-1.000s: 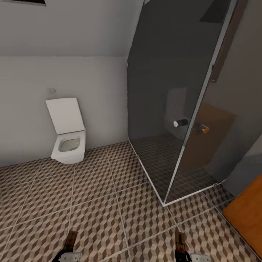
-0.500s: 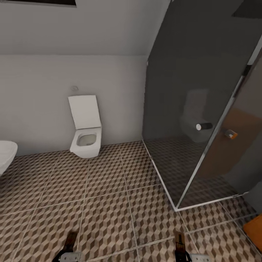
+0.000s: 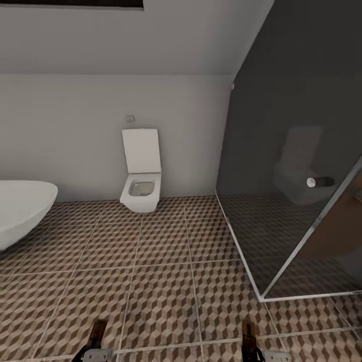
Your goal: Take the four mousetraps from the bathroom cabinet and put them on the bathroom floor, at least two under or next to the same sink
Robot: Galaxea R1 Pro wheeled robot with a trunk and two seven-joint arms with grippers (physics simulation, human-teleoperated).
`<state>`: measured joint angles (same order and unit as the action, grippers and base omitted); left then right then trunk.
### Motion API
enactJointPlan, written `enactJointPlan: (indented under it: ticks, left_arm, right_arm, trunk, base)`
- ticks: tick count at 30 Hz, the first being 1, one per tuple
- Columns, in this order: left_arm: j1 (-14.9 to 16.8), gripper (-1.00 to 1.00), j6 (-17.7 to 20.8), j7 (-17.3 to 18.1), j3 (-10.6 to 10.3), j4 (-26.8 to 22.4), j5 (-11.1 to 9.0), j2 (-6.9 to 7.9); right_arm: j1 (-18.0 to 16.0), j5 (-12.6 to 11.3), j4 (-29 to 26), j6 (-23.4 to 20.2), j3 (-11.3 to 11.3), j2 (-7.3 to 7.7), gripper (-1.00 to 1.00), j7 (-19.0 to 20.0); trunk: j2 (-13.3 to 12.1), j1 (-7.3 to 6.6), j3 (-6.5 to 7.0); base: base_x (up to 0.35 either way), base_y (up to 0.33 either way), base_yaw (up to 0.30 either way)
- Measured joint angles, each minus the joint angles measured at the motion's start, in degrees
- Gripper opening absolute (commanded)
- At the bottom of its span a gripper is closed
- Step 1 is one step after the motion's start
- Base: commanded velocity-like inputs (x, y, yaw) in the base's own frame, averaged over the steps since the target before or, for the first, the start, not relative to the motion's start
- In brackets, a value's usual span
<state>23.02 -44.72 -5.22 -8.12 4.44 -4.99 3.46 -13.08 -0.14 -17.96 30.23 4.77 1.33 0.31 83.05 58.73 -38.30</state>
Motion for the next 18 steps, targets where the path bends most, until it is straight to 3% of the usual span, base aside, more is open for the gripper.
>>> enactJointPlan:
  ticks: [18]
  left_arm:
    - [0.0, -1.0, 0.0, 0.0, 0.0, 0.0, 0.0, 0.0]
  right_arm:
    - [0.0, 0.0, 0.0, 0.0, 0.0, 0.0, -1.0, 0.0]
  trunk:
    - [0.0, 0.0, -0.41]
  base:
    - [0.0, 0.0, 0.284]
